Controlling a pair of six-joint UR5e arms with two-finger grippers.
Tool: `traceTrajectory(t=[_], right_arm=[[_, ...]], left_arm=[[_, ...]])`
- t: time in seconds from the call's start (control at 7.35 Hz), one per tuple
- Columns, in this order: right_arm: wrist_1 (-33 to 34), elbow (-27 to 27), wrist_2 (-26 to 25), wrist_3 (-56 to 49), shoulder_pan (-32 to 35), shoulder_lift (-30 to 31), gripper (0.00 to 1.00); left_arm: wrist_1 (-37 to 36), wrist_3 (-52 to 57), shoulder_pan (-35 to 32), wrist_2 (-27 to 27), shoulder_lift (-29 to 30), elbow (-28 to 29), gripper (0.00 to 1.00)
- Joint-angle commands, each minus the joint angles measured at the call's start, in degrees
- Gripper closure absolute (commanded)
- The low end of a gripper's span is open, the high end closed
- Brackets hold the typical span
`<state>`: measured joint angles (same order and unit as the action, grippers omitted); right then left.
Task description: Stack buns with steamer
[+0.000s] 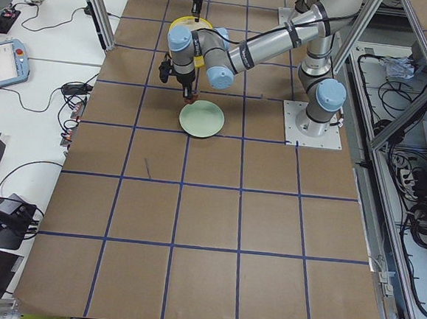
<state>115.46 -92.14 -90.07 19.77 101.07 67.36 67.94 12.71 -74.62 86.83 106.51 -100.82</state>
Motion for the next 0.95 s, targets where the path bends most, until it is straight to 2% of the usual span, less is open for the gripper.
traceTrajectory(t=[0.0, 0.27, 0.41, 0.54, 0.68, 0.82], right_arm=[[0.03, 0.03, -0.11, 0.00, 0.01, -0.12, 0.88], [1.52, 0.03, -0.11, -0.17, 0.01, -0.38, 0.82], [1.61, 0.03, -0.11, -0.09, 0.01, -0.30, 0.74], [1.52, -0.06, -0.02, -0.17, 0.01, -0.30, 0.61], [1.09, -0.15, 0.06, -0.35, 0.01, -0.30, 0.60], [1.00, -0.24, 0.07, -0.35, 0.01, -0.21, 0.54]], left_arm=[[0.00, 0.12, 0.00, 0.01, -0.07, 0.01, 1.00], [0.00, 0.12, 0.00, 0.01, -0.16, -0.08, 1.00], [0.00, 0.20, 0.00, 0.09, -0.16, -0.17, 1.00], [0.00, 0.20, 0.00, 0.09, -0.16, -0.17, 1.00], [-0.09, 0.12, 0.00, 0.09, -0.16, -0.17, 1.00], [-0.09, 0.12, 0.00, 0.09, -0.07, -0.17, 1.00]])
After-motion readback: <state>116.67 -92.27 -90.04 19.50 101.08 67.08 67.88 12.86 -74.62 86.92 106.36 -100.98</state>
